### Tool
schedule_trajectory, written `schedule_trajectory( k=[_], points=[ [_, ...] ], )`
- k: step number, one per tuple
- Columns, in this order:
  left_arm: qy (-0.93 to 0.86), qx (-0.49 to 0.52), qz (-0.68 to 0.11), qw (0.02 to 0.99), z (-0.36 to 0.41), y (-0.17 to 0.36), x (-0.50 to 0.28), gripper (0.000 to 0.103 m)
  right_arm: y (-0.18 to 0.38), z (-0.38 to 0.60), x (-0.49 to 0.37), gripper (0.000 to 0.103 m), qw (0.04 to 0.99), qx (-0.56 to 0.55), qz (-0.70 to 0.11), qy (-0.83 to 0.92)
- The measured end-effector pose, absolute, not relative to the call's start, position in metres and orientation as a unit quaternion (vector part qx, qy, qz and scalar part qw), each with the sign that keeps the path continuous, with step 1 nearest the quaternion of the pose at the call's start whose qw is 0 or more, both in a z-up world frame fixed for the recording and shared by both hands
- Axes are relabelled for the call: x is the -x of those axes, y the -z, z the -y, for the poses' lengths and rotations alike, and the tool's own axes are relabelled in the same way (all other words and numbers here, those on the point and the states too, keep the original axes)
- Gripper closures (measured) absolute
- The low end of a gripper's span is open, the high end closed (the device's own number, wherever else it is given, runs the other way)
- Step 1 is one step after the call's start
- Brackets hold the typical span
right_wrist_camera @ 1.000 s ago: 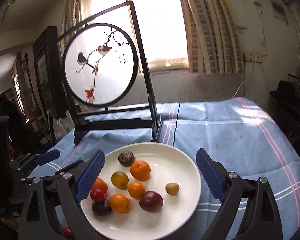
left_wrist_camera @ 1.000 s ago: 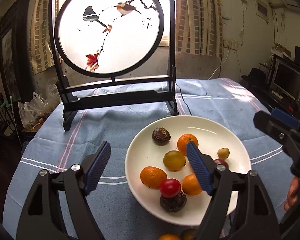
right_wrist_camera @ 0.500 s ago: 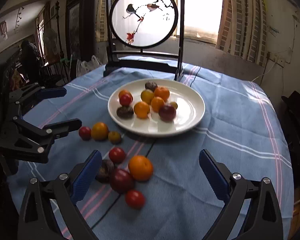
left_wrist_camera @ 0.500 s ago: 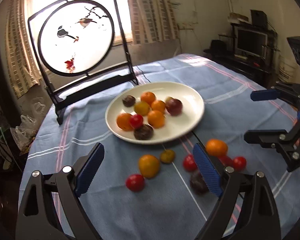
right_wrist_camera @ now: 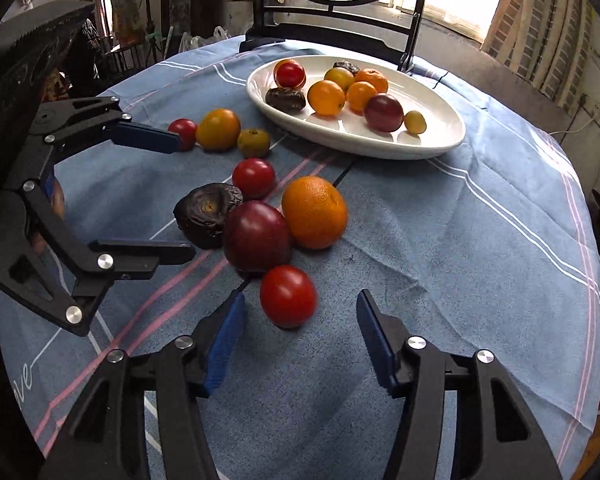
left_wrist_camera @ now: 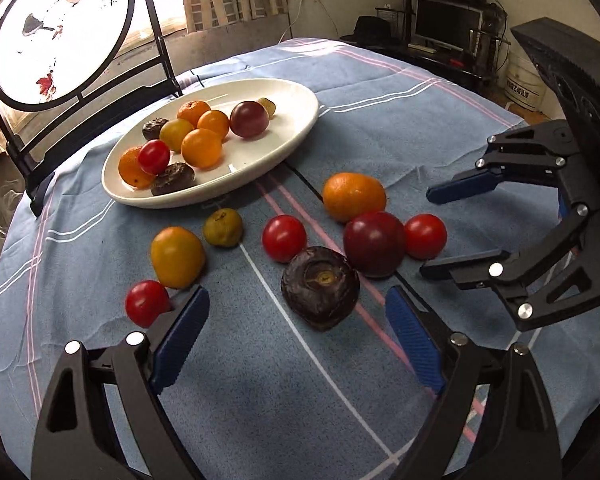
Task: Organize fruits
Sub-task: 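Withdraw both tools from the plate toward the remaining loose fruits, then grasp a dark brown round fruit with the left tool while the right tool grasps a red tomato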
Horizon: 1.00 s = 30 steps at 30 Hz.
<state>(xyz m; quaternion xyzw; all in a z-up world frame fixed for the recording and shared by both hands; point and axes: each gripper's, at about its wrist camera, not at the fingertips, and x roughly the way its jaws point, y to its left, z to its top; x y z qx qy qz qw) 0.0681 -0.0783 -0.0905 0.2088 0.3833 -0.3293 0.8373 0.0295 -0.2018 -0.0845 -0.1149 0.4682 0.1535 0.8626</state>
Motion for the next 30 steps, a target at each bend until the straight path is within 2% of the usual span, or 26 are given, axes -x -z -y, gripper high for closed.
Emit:
schedule_trajectory(
  k=[1,2,3,7,16,23,30],
  points=[
    [0.332,-0.208,-0.386,0.835,0.080,0.092,-0.070,0.024,0.086,0.202,-0.030,0.067,0.860,0.118,-0.472,-0.156],
    [0.333,-0.210,-0.389,0.833,0.082,0.094,-0.073,0.029,0.086,0.202,-0.030,0.073,0.857,0.115,-0.475,-0.164],
    [0.337,-0.211,-0.395,0.828,0.084,0.096,-0.075,0.040,0.086,0.203,-0.029,0.075,0.858,0.114,-0.472,-0.168],
    [0.357,-0.211,-0.411,0.812,0.089,0.104,-0.075,0.059,0.085,0.203,-0.027,0.075,0.858,0.119,-0.471,-0.169],
    [0.356,-0.191,-0.385,0.830,0.074,0.080,-0.064,0.060,0.074,0.208,-0.022,0.076,0.864,0.112,-0.463,-0.164],
    [0.303,-0.161,-0.333,0.878,0.056,0.028,-0.075,0.060,0.023,0.210,-0.030,0.076,0.897,0.095,-0.403,-0.155],
    [0.226,-0.114,-0.304,0.918,0.056,-0.011,-0.129,0.060,-0.023,0.204,-0.079,0.075,0.927,0.056,-0.343,-0.139]
  ],
)
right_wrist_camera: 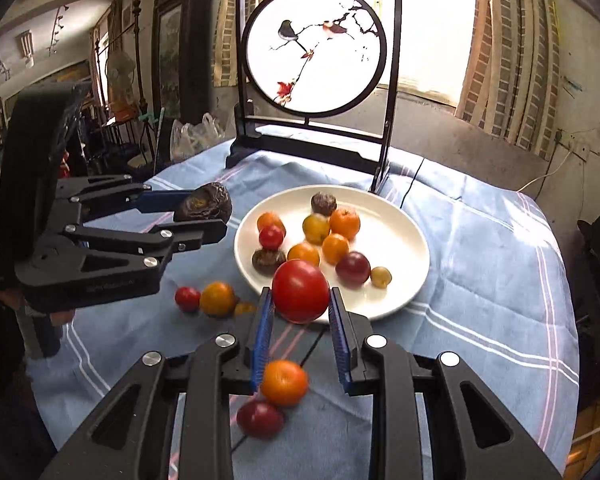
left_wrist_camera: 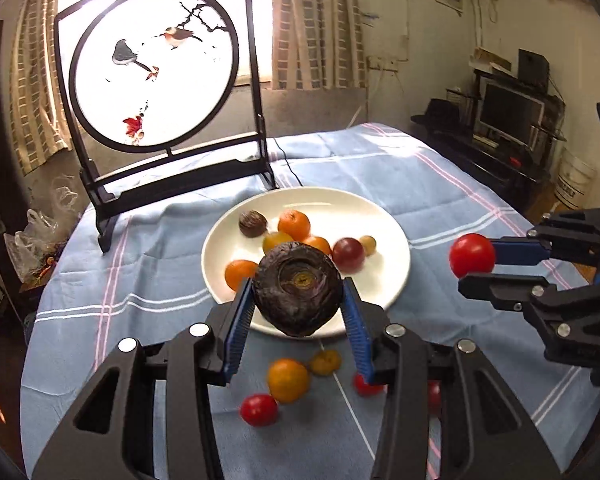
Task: Organize fruits
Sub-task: 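Grasp a dark brown round fruit with the left tool while the right tool grasps a red tomato, then carry both fruits onto the white plate and open both tools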
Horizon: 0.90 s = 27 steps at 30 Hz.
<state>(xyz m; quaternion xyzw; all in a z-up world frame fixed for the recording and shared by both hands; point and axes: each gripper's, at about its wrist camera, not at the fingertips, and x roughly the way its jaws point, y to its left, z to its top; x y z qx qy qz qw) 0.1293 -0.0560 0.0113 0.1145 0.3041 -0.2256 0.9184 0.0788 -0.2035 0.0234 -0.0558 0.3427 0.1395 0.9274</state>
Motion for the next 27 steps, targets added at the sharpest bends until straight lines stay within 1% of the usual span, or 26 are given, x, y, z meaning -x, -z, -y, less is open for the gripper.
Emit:
schedule_trajectory(
  k=[6,12,18,27],
  points=[
    [0.195,-0.115,-0.298,0.927,0.071,-0.011,-0.171,0.060,-0.027,0.206,-0.132,0.075,0.936,0.011,-0.328,-0.128],
    [0.186,-0.108,-0.313,0.925,0.082,0.008,-0.205,0.060,-0.003,0.217,-0.174,0.075,0.934,-0.047,-0.339,-0.104],
    [0.171,-0.117,-0.333,0.920,0.081,0.033,-0.219,0.060,0.022,0.214,-0.188,0.075,0.928,-0.044,-0.357,-0.096],
    [0.170,-0.118,-0.338,0.918,0.081,0.038,-0.223,0.060,0.032,0.211,-0.190,0.074,0.926,-0.037,-0.365,-0.092]
  ],
)
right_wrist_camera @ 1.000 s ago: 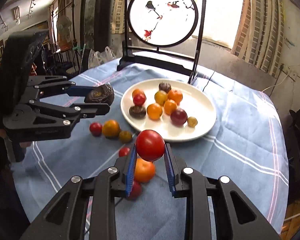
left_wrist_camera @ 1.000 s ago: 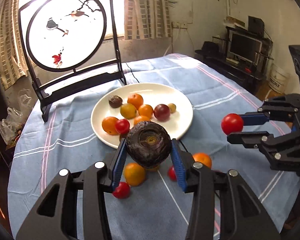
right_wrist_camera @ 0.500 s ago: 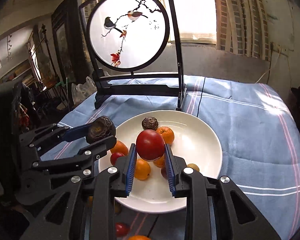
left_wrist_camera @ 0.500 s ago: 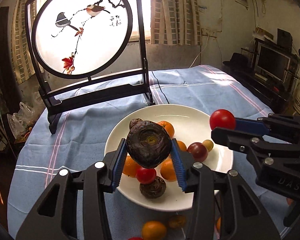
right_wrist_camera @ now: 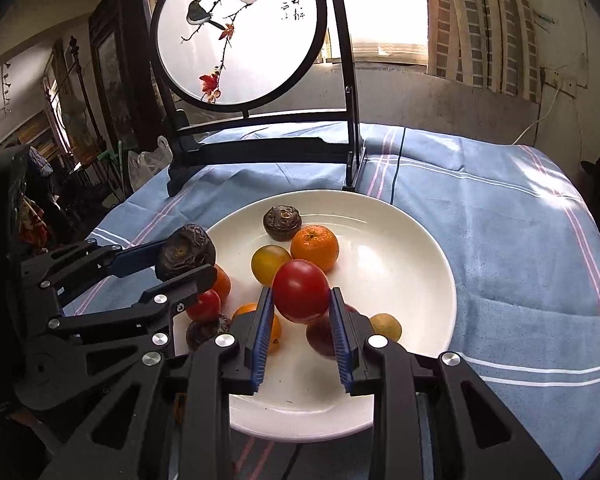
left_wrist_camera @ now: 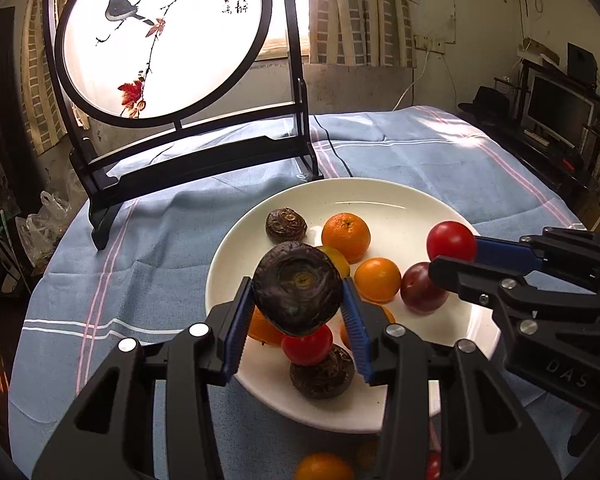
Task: Organize fruits
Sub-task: 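Carry both fruits onto the white plate and open both tools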
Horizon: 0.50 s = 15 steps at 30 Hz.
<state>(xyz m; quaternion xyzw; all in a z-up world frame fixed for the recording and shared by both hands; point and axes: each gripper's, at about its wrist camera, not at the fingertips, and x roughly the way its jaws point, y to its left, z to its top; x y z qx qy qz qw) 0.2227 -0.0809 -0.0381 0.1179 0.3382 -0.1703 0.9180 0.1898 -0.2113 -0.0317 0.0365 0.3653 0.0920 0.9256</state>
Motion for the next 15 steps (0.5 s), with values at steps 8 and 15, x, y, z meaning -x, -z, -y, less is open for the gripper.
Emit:
schedule_trajectory(
  k=[8,15],
  points=[
    [0.168,-0.121,-0.344,0.916,0.084,0.041,-0.224,0.060,0.034,0.213,-0.193,0.069,0.927,-0.037,-0.363,-0.087],
    [0.160,-0.106,-0.337,0.922,0.076,0.036,-0.225,0.043,0.027,0.223,-0.190,0.044,0.933,-0.064,-0.345,-0.077]
  ],
)
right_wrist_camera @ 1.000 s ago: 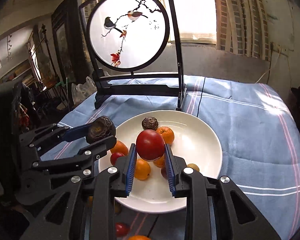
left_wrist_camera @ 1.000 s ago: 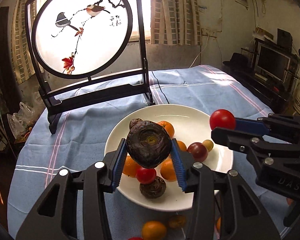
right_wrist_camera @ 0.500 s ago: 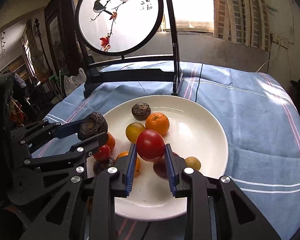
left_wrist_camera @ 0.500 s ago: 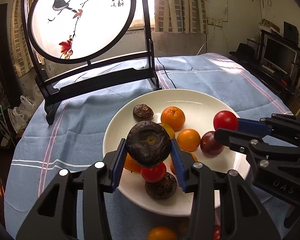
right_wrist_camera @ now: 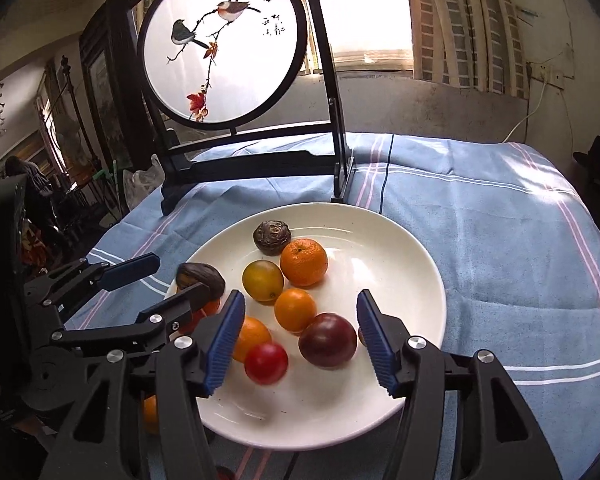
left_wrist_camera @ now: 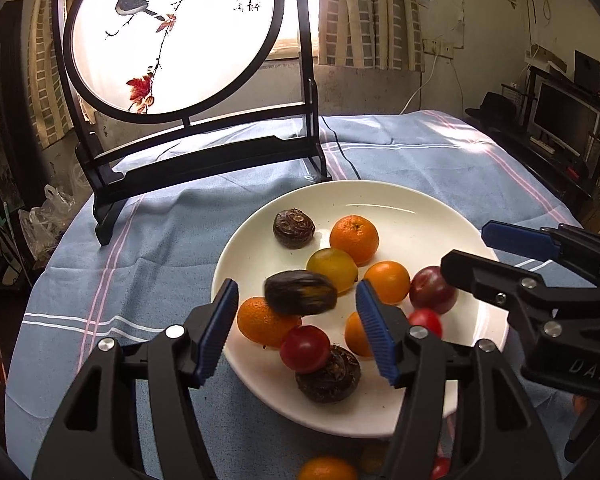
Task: Organize fruits
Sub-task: 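Carry both fruits onto the white plate and open both tools, then withdraw both tools from the plate toward the loose fruits, then grasp a red tomato with the left tool while the right tool grasps a dark red plum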
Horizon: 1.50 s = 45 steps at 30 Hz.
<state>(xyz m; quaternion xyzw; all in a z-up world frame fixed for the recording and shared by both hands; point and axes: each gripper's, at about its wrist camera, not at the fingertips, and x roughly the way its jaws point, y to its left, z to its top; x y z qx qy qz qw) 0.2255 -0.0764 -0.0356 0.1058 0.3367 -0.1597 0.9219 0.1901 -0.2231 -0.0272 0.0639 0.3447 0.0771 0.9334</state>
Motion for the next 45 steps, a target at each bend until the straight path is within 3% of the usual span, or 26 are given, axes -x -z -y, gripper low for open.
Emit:
schedule_trajectory(
  k=[11,13,16,27,35,37,38,41,44,45],
  points=[
    [0.170,-0.082,-0.303,0.934,0.056,0.002,-0.212,0.042,0.000,0.214,-0.171,0.043,0.942,-0.058,-0.315,-0.101],
    [0.179,-0.070,-0.286,0.939,0.042,-0.013,-0.202,0.030,-0.012,0.211,-0.157,0.035,0.947,-0.053,-0.298,-0.110],
    [0.180,-0.084,-0.278,0.940,0.028,-0.019,-0.183,0.027,-0.019,0.207,-0.135,0.032,0.948,-0.027,-0.295,-0.117],
    [0.235,-0.172,-0.356,0.888,-0.003,0.055,-0.116,0.026,0.040,0.203,-0.042,0.032,0.907,0.050,-0.400,-0.122],
    [0.253,-0.182,-0.399,0.863,-0.005,0.086,-0.118,0.026,0.082,0.188,-0.032,0.032,0.874,0.048,-0.464,-0.136],
    [0.249,-0.179,-0.407,0.861,-0.005,0.090,-0.125,0.026,0.088,0.186,-0.034,0.045,0.868,0.048,-0.474,-0.141],
    [0.249,-0.178,-0.408,0.860,-0.004,0.091,-0.127,0.026,0.090,0.185,-0.035,0.061,0.864,0.053,-0.479,-0.145],
    [0.256,-0.182,-0.411,0.856,0.002,0.094,-0.132,0.026,0.089,0.184,-0.031,0.066,0.864,0.055,-0.477,-0.150],
    [0.265,-0.188,-0.422,0.846,0.008,0.101,-0.136,0.048,0.087,0.189,-0.029,0.066,0.864,0.054,-0.478,-0.149],
    [0.268,-0.186,-0.429,0.843,0.010,0.103,-0.138,0.063,0.086,0.190,-0.028,0.066,0.864,0.053,-0.479,-0.148]
  ],
)
